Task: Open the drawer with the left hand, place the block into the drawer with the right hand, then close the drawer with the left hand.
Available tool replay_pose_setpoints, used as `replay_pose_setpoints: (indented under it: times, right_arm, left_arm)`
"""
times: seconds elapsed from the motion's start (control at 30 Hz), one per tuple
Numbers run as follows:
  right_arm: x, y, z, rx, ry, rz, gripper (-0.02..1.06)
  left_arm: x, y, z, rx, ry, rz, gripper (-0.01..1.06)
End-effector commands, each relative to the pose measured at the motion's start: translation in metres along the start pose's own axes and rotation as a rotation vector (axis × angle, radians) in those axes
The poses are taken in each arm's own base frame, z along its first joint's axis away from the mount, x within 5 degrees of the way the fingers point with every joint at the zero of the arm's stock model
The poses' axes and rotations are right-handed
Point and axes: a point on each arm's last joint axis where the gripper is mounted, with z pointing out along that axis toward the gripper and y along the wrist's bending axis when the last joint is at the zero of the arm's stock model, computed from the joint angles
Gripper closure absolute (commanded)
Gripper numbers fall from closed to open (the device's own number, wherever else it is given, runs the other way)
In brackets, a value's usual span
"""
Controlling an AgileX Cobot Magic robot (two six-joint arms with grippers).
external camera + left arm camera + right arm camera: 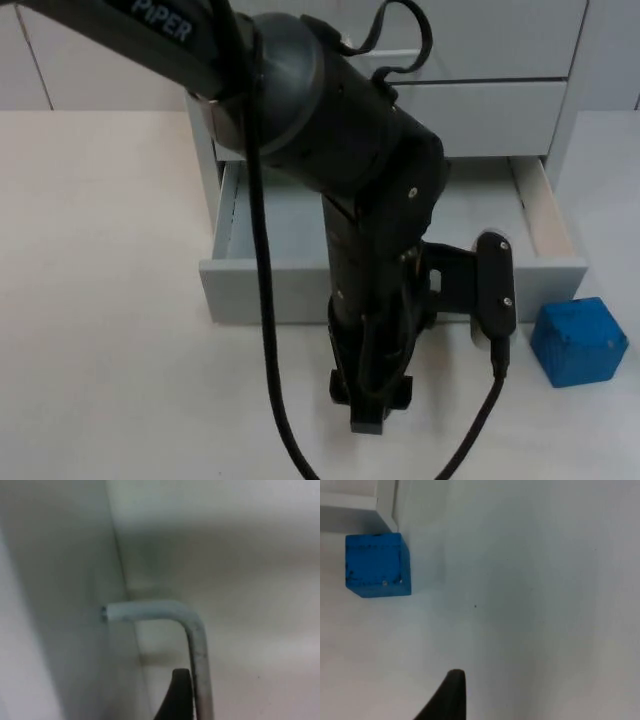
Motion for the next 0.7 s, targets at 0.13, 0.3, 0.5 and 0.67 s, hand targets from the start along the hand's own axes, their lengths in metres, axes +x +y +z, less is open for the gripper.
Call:
replay_pose_setpoints:
  times: [0.13, 0.3, 0.5, 0.67]
  right_arm:
    - [0.001, -0.001, 0.000, 0.003, -0.006, 0.010, 0.00]
    - [0.001, -0.001, 0.000, 0.003, -0.006, 0.010, 0.00]
    - [0.001, -0.001, 0.000, 0.003, -0.006, 0.010, 0.00]
    - [0.001, -0.001, 0.000, 0.005, -0.006, 0.007, 0.00]
  left_arm:
    - [-0.002, 0.002, -0.008, -0.034, -0.019, -0.025, 0.31]
    - [0.000, 0.007, -0.014, -0.080, -0.011, -0.059, 0.31]
    - [-0.001, 0.005, -0.040, -0.053, -0.046, -0.103, 0.31]
    - [0.002, 0.000, -0.084, 0.002, -0.084, -0.143, 0.31]
